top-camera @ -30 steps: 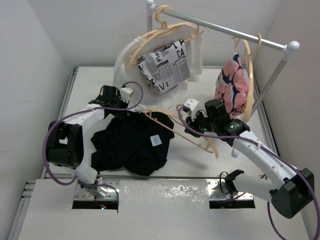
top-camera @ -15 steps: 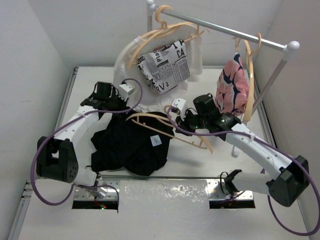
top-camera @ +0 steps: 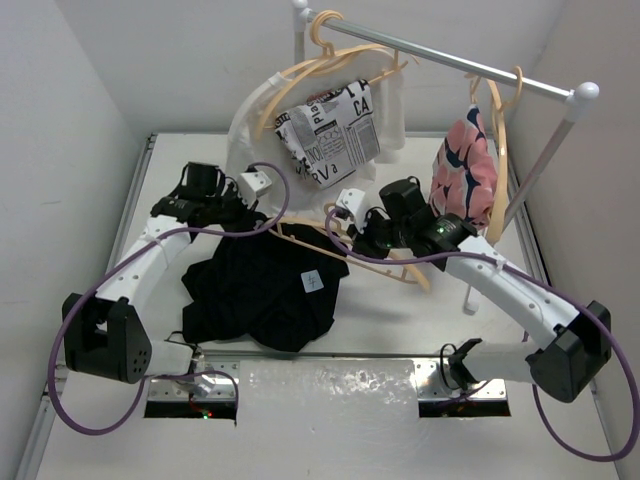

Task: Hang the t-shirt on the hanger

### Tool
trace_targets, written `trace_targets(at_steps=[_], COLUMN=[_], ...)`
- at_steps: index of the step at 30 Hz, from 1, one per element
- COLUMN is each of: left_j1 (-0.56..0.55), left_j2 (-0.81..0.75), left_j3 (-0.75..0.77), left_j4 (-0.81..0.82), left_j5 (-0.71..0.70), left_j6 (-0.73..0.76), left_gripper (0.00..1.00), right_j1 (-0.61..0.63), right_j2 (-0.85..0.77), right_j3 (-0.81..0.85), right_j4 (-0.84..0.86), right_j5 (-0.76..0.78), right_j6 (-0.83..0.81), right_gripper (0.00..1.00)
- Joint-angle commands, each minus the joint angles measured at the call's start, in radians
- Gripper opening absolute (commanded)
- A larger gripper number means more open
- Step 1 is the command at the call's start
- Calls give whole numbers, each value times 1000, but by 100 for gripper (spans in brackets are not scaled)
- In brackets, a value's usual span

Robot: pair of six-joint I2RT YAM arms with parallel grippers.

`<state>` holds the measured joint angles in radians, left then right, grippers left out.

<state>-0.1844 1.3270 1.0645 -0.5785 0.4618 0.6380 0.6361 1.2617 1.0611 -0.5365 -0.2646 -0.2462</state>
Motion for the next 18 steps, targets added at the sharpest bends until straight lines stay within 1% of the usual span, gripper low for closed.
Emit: trace_targets(at_steps=[1, 5, 7, 9, 13, 16, 18], left_j1=[-10, -10, -10, -10, -10, -10, -10], left_j2=[-28, -38, -52, -63, -72, -65, -63], left_j3=[43, 60, 77, 101, 147, 190, 218], left_j4=[-7, -24, -41, -84, -158, -247, -254], left_j5=[63, 119, 181, 256, 345, 414, 463], left_j6=[38, 84, 132, 176, 280, 343, 357], left_gripper=[0, 0, 0, 0, 0, 0, 0], right_j1=[7, 28, 48, 50, 53, 54, 60], right_j2=[2, 22, 19, 13, -2, -12, -5], right_j3=[45, 42, 24, 14, 17, 33, 56], right_j4=[23, 3, 1, -5, -25, -46, -74], right_j5=[21, -48, -79, -117, -179, -220, -225], right_j6=[-24, -85, -131, -165, -215, -263, -284], right_gripper=[0, 0, 0, 0, 0, 0, 0])
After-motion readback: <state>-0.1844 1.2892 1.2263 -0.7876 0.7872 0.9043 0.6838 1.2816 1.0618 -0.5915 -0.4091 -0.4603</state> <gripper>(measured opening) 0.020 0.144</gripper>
